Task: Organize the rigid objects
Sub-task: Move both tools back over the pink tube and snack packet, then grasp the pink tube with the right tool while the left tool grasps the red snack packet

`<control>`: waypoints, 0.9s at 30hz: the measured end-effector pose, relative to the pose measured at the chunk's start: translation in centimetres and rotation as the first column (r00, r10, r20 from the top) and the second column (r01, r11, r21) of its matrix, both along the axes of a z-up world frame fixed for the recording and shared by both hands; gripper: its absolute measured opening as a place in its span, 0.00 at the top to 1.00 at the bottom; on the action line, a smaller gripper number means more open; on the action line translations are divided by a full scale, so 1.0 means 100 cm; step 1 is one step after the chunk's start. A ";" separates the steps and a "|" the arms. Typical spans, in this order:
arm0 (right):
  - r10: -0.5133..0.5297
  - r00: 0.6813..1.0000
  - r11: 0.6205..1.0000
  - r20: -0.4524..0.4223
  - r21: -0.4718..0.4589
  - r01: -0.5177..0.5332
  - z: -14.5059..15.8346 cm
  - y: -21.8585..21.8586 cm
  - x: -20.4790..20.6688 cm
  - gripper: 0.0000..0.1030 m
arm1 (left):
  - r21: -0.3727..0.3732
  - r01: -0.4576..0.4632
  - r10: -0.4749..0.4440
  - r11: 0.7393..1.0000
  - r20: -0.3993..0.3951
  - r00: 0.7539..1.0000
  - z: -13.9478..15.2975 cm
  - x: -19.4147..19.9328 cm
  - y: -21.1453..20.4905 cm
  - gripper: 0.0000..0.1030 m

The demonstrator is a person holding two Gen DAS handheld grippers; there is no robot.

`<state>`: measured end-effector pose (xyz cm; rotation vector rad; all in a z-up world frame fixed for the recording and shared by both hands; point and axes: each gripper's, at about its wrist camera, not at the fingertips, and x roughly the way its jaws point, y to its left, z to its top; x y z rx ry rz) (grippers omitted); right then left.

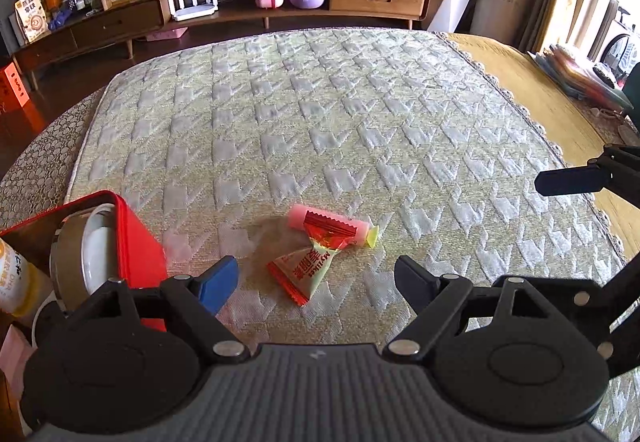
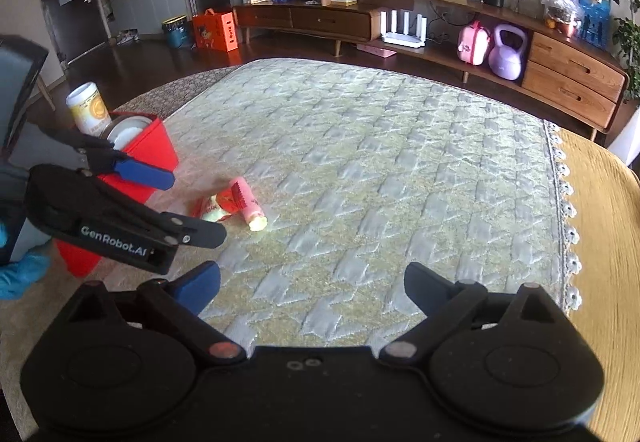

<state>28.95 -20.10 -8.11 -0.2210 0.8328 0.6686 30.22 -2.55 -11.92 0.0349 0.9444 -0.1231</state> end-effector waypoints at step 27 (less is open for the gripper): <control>0.185 0.980 0.983 0.072 -0.031 -0.183 -0.035 0.058 0.025 0.54 | -0.032 -0.024 0.024 0.999 0.000 1.000 -0.012 0.017 0.002 0.79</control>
